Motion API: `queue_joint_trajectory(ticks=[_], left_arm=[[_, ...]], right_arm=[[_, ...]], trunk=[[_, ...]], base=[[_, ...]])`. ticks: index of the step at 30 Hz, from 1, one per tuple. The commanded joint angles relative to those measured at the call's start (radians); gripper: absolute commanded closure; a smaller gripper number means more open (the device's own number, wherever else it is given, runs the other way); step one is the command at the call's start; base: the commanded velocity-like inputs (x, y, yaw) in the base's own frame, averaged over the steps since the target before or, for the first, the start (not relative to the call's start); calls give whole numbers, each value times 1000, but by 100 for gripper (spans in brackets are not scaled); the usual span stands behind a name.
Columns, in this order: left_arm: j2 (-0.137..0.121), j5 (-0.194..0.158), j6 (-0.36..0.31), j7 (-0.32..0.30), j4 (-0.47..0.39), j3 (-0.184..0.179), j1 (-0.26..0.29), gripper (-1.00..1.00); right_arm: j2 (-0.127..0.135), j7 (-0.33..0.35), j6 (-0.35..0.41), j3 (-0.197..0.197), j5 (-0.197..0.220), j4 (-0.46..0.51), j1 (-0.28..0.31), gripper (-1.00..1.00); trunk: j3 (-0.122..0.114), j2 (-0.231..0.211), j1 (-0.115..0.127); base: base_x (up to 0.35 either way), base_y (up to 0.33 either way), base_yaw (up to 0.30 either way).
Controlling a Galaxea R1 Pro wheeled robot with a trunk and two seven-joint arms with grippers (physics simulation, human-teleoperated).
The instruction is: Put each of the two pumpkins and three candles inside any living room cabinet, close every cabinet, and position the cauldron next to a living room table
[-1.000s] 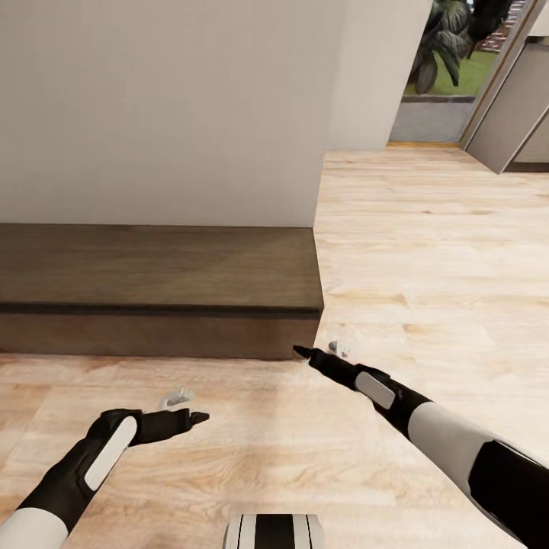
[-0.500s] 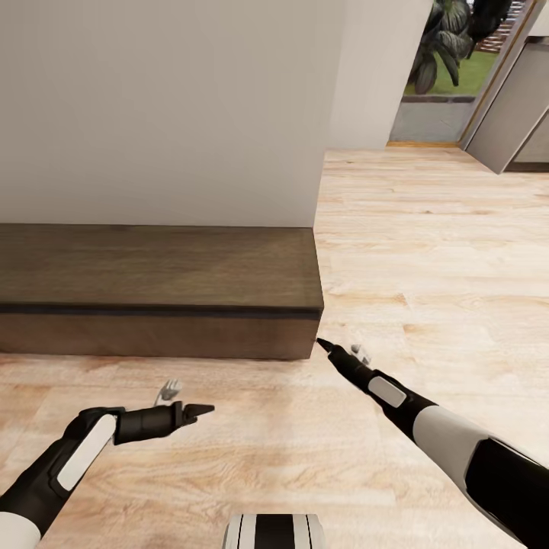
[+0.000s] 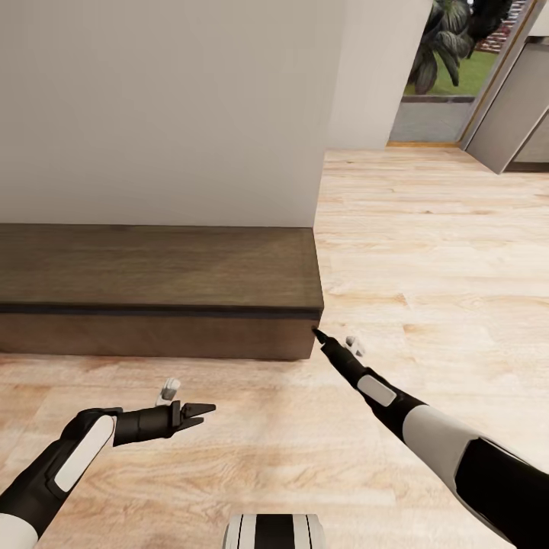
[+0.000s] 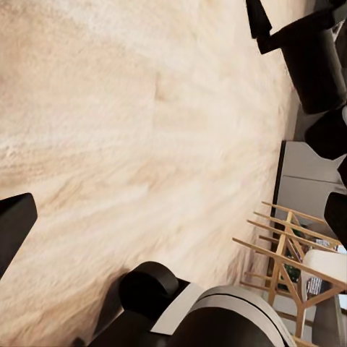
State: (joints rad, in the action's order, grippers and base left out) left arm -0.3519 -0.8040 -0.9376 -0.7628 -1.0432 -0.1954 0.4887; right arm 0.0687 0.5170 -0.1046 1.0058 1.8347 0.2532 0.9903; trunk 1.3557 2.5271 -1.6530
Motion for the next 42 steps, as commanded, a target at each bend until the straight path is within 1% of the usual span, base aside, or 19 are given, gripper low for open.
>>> queue_joint_trajectory(ticks=[1,3,4,5,6,7,8,11,14,22,25,28,29,35,42], left_arm=[[-1,-3,-4,-1,0,-2,1,-100],[-1,-3,-4,-1,0,-2,1,-100],[-1,-3,-4,-1,0,-2,1,-100],[0,-3,-4,-1,0,-2,1,-100],[0,-3,-4,-1,0,-2,1,-100],[-1,-3,-4,-1,0,-2,1,-100],[-1,-3,-4,-1,0,-2,1,-100],[0,-3,-4,-2,0,-2,1,-100],[0,-3,-4,-1,0,-2,1,-100],[-1,-3,-4,-2,0,-2,1,-100],[0,-3,-4,-3,0,-2,1,-100],[0,-3,-4,-3,0,-2,1,-100],[0,-3,-4,-3,0,-2,1,-100],[1,-3,-4,-3,0,-4,1,-100],[1,-3,-4,-3,0,-4,1,-100]], right_arm=[[1,33,-1,-3,15,3,1,-100],[1,83,23,-21,25,9,1,-100],[1,91,36,-24,26,10,1,-100],[2,109,80,-31,30,12,1,-100],[2,115,109,-34,34,12,1,-100],[2,120,146,-36,52,12,1,-100],[2,121,157,-36,61,12,1,-100],[1,125,199,-36,118,13,1,-100],[-1,125,206,-36,143,14,1,-100],[-1,125,213,-36,156,15,1,-100],[0,125,219,-36,194,15,1,-100],[2,136,221,-35,243,15,1,-100],[3,142,221,-35,248,15,1,-100],[2,240,222,-33,256,15,1,-100],[2,253,222,-29,253,13,1,-100]], trunk=[[1,0,0],[1,0,0],[1,0,0],[1,0,0],[1,0,0],[1,0,0],[1,0,0],[1,0,0],[1,0,0],[1,0,0],[1,0,0],[1,0,0],[1,0,0],[1,0,0],[1,0,0]], base=[[0,0,0],[0,0,0],[0,0,0],[0,0,0],[0,0,0],[0,0,0],[0,0,0],[0,0,0],[0,0,0],[0,0,0],[0,0,0],[0,0,0],[0,0,0],[0,0,0],[0,0,0]])
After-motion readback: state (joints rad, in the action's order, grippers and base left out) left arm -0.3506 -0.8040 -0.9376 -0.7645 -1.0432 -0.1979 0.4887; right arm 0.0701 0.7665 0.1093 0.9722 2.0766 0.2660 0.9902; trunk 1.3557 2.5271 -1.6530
